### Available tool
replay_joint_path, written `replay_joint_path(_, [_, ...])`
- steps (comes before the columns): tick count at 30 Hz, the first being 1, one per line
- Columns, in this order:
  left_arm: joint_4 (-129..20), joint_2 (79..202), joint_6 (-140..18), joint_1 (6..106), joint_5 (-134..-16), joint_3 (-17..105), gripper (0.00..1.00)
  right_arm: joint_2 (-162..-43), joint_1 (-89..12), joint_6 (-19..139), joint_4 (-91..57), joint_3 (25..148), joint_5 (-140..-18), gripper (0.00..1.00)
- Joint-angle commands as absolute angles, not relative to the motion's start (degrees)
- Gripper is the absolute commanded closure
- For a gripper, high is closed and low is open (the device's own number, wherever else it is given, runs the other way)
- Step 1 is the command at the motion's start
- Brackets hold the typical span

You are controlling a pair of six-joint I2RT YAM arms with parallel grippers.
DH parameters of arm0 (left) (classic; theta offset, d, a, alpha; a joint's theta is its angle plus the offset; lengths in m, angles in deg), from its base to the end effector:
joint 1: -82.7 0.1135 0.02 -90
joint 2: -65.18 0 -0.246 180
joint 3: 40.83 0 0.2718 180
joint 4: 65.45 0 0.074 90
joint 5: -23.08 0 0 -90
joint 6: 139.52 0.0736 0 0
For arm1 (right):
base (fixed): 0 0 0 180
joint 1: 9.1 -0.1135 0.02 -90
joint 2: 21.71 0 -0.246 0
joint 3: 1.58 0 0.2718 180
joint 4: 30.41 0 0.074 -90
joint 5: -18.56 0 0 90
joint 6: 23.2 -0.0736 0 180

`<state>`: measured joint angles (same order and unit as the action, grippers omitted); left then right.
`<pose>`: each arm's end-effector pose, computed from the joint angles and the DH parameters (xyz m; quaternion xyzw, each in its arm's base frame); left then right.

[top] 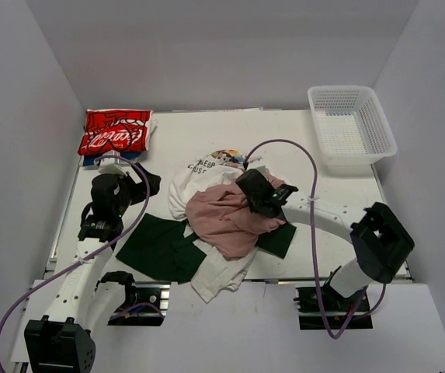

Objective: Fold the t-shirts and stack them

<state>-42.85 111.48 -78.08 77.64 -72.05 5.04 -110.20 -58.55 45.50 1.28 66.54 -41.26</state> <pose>0.2558 -0.0293 0.2317 -0.1455 0.8208 -0.1951 0.5168 0.2576 0.2441 0.1563 -0.1400 0.9062 -0.0190 0.3984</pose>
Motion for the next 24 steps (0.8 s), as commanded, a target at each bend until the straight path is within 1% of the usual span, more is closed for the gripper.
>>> replay_joint_path(1, [-42.86,110.88,-78.26,77.52,-72.11,4.70,0.00,-102.75,-56.65,45.18,-4.98,71.28,-31.89,1.00])
replay_joint_path(5, [-42.33,110.88,-78.26,77.52,-72.11,5.23,0.00,-97.83,-48.15,50.35,-11.50,77.85,-29.61,1.00])
replay_joint_path(7, [-42.32,110.88,-77.73,77.52,-71.41,5.23,0.00,-97.73,-43.74,52.73,-12.30,82.70,-29.78,1.00])
replay_joint_path(8, [-42.32,110.88,-77.73,77.52,-71.40,5.23,0.00,-98.78,-40.86,54.57,-12.65,88.37,-30.04,1.00])
replay_joint_path(10, [-42.32,110.88,-77.73,77.52,-70.79,5.23,0.00,-100.19,-36.71,58.87,-13.87,92.01,-29.35,1.00])
replay_joint_path(11, [-42.32,110.88,-77.73,78.04,-70.79,5.23,0.00,-102.89,-32.43,59.59,-14.05,98.21,-29.42,1.00])
replay_joint_path(13, [-42.32,110.88,-77.73,78.04,-70.79,5.23,0.00,-106.67,-29.94,62.31,-13.44,102.64,-29.51,1.00])
replay_joint_path(15, [-41.80,111.49,-77.73,78.04,-70.08,5.23,0.00,-110.45,-24.42,62.49,-11.43,112.20,-29.43,1.00])
replay_joint_path(16, [-41.80,111.50,-77.73,78.04,-69.56,5.23,0.00,-115.09,-20.56,63.02,-10.20,118.77,-31.43,1.00])
replay_joint_path(17, [-41.80,111.50,-77.73,78.04,-69.56,5.75,0.00,-116.70,-19.31,62.85,-8.62,120.92,-32.32,1.00])
replay_joint_path(18, [-41.27,111.50,-77.73,78.04,-69.56,5.76,0.00,-119.94,-18.08,62.67,-7.74,125.21,-35.72,1.00])
replay_joint_path(20, [-41.27,112.02,-77.73,78.04,-69.03,5.76,0.00,-123.47,-15.00,61.71,-4.57,129.54,-36.89,1.00])
replay_joint_path(21, [-41.27,112.02,-77.73,78.04,-69.03,5.76,0.00,-128.53,-12.29,62.14,-4.56,134.60,-39.68,1.00])
replay_joint_path(23, [-41.27,112.55,-77.73,78.04,-69.03,5.76,0.00,-131.91,-10.42,60.05,-3.78,137.63,-39.71,1.00])
replay_joint_path(24, [-41.27,112.55,-77.73,78.04,-69.03,5.76,0.00,-136.62,-6.94,58.82,-2.99,141.56,-43.89,1.00])
